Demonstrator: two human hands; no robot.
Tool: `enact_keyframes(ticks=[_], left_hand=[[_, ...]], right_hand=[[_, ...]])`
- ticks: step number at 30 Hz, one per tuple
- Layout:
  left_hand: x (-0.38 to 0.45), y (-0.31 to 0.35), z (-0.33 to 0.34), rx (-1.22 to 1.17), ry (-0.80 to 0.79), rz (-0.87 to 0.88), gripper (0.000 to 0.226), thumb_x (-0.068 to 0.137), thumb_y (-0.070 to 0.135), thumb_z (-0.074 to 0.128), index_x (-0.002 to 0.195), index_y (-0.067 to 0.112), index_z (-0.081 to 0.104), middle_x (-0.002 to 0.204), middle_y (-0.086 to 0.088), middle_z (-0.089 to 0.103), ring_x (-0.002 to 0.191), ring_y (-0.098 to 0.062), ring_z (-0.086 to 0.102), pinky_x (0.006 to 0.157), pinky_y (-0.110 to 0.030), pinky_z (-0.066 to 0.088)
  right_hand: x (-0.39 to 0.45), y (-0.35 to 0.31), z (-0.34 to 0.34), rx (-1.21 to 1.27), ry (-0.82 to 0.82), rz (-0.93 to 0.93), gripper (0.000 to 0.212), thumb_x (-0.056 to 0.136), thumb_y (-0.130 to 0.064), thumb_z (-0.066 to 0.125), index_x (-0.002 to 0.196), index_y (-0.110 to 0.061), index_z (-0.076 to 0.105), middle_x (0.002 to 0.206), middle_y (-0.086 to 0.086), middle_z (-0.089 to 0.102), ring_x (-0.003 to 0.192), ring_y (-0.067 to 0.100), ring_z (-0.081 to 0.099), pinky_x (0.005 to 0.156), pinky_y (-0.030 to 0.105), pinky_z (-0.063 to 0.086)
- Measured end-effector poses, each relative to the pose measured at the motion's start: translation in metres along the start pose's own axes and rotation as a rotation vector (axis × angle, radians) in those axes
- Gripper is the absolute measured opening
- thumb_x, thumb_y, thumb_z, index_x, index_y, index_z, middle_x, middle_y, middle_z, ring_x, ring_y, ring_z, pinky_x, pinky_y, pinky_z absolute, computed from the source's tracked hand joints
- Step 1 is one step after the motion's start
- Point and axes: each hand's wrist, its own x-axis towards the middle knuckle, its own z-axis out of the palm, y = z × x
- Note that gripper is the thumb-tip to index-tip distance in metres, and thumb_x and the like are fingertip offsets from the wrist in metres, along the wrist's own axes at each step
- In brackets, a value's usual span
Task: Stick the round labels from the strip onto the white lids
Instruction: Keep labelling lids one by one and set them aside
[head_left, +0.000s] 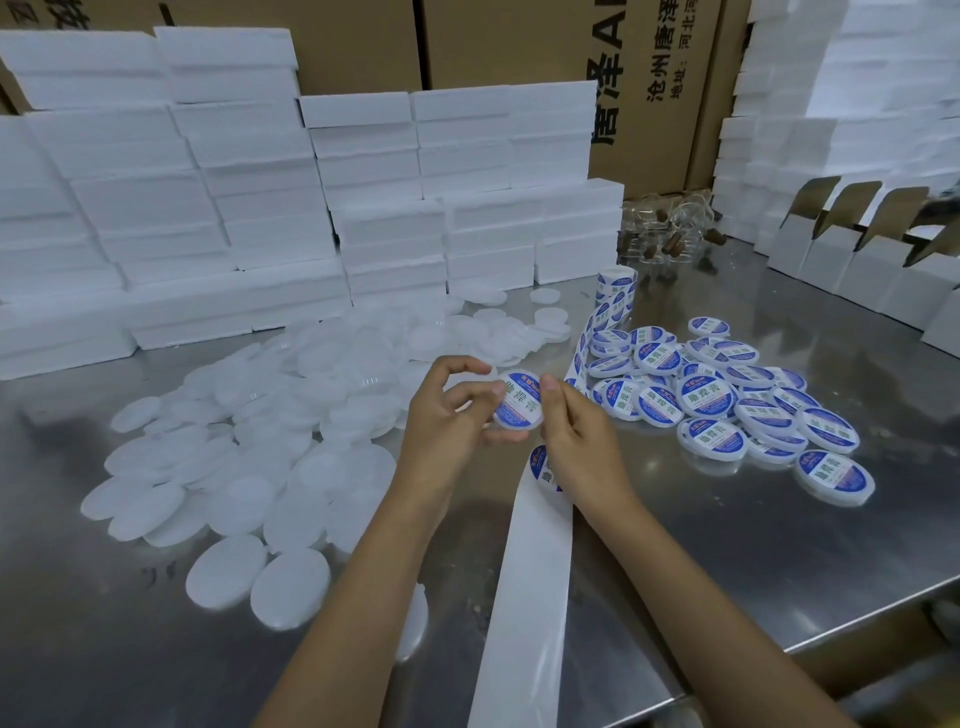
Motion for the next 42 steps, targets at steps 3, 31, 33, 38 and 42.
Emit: enact_keyframes(ticks=[3, 31, 33, 38, 42], left_hand=[[0.0, 0.0, 0.0, 0.011, -0.07, -0.007, 0.032, 0.095, 0.001, 0.066, 0.119, 0.023, 0.065, 0.086, -0.001, 0.076, 0.085, -0.023, 0.077, 0.069, -0.027, 0.062], [0.006, -0.002, -0.008, 0.008, 0.184, -0.159, 0.024, 0.097, 0.006, 0.057, 0.109, 0.021, 0.071, 0.095, -0.004, 0.078, 0.084, -0.026, 0.076, 0.057, -0.031, 0.059], [0.005, -0.001, -0.008, 0.005, 0.193, -0.158, 0.025, 0.097, 0.005, 0.056, 0.109, 0.021, 0.071, 0.094, -0.004, 0.078, 0.083, -0.025, 0.076, 0.057, -0.031, 0.059], [0.006, 0.0, -0.013, -0.047, 0.325, -0.133, 0.023, 0.093, 0.0, 0.055, 0.102, 0.016, 0.07, 0.092, -0.01, 0.076, 0.077, -0.024, 0.075, 0.055, -0.03, 0.059], [0.012, -0.002, -0.025, -0.086, 0.463, -0.142, 0.024, 0.094, -0.005, 0.048, 0.105, 0.007, 0.066, 0.092, -0.012, 0.072, 0.076, -0.023, 0.069, 0.054, -0.025, 0.059]], right_hand=[[0.003, 0.0, -0.002, 0.076, 0.066, 0.062, 0.045, 0.107, -0.037, 0.039, 0.07, -0.015, 0.051, 0.055, -0.013, 0.048, 0.055, 0.001, 0.043, 0.059, 0.017, 0.037], [0.05, 0.026, -0.067, 0.828, 0.379, 0.725, 0.016, 0.103, -0.012, 0.039, 0.1, -0.009, 0.055, 0.066, 0.001, 0.039, 0.053, 0.012, 0.03, 0.046, 0.021, 0.029], [0.048, 0.026, -0.068, 0.83, 0.371, 0.715, 0.016, 0.102, -0.011, 0.04, 0.104, -0.009, 0.056, 0.066, 0.0, 0.04, 0.053, 0.011, 0.031, 0.047, 0.021, 0.029], [0.042, 0.022, -0.061, 0.595, 0.312, 0.644, 0.016, 0.099, -0.015, 0.05, 0.102, -0.01, 0.065, 0.057, -0.001, 0.047, 0.045, 0.01, 0.036, 0.046, 0.024, 0.031], [0.03, 0.018, -0.039, -0.001, 0.226, 0.266, 0.012, 0.094, -0.02, 0.059, 0.091, -0.017, 0.069, 0.07, -0.008, 0.064, 0.06, 0.003, 0.056, 0.054, 0.014, 0.043]])
